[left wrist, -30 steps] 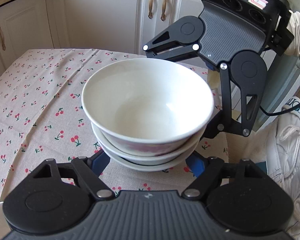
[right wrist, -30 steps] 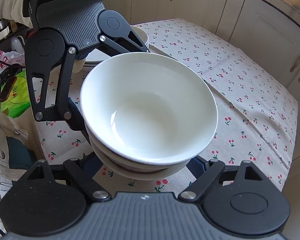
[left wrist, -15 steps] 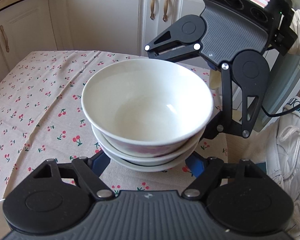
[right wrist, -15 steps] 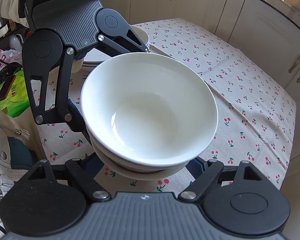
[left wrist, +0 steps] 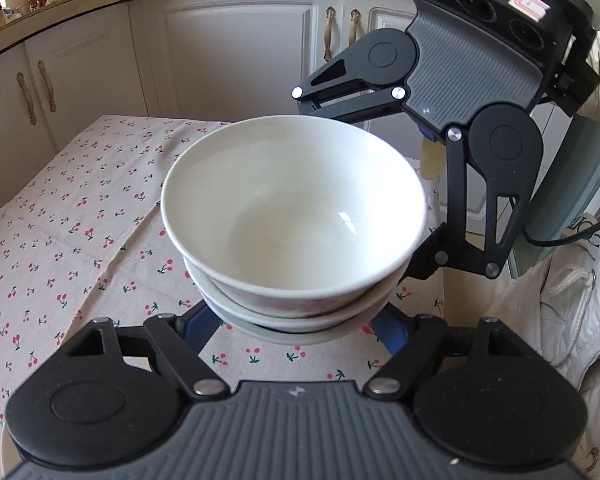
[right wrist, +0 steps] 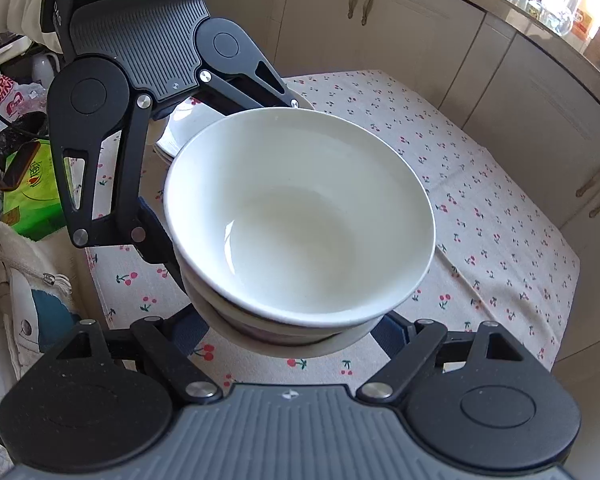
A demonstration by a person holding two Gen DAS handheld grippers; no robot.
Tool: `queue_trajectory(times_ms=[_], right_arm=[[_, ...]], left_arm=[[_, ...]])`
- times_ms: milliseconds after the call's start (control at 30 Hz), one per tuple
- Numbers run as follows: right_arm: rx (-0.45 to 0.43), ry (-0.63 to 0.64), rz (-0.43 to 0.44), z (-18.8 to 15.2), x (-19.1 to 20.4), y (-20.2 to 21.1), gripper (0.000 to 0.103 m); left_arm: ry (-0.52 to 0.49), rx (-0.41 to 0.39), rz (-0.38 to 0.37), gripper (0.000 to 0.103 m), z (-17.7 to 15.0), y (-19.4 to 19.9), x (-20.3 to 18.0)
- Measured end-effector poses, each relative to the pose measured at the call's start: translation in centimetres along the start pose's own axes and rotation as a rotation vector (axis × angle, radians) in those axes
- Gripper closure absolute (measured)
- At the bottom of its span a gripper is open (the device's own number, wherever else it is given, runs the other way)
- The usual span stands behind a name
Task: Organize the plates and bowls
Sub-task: 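Lift the bowl stack with both tools and lower it onto the plate stack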
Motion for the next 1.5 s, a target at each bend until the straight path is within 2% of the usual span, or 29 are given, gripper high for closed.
queue_trajectory(times_ms=[300, 667, 1067, 1500], right_arm=[[-0.036, 0.109, 0.014, 5.3, 1.2, -1.0, 0.013], [-0.054, 0.21, 0.053, 11.8, 3.3, -5.3, 0.013], [-0.013, 0.209, 0.078, 15.1, 3.0, -10.2, 0.013], [0.009, 0.19, 0.097, 15.7, 3.1, -11.9, 0.014]], left_arm=[[0.06, -0.012, 0.108, 0.022, -2.4, 4.4, 2.1], [0.139, 0.015, 0.213, 0.022, -6.8, 7.8, 5.3], [0.18, 0.029, 0.222, 0.022, -9.3, 7.9, 7.9], [0.23, 0.03, 0.205, 0.023, -10.7, 7.7, 8.6]])
Point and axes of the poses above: each gripper's, at about its wrist camera, not at the fingertips, and y roughly against the way its jaws point, x to its left, z to its top, the point moved 4 cm from there along -y, roughly the way its jaws point, and after that the axes turned 3 degrees about x, right-handed, at the moved point
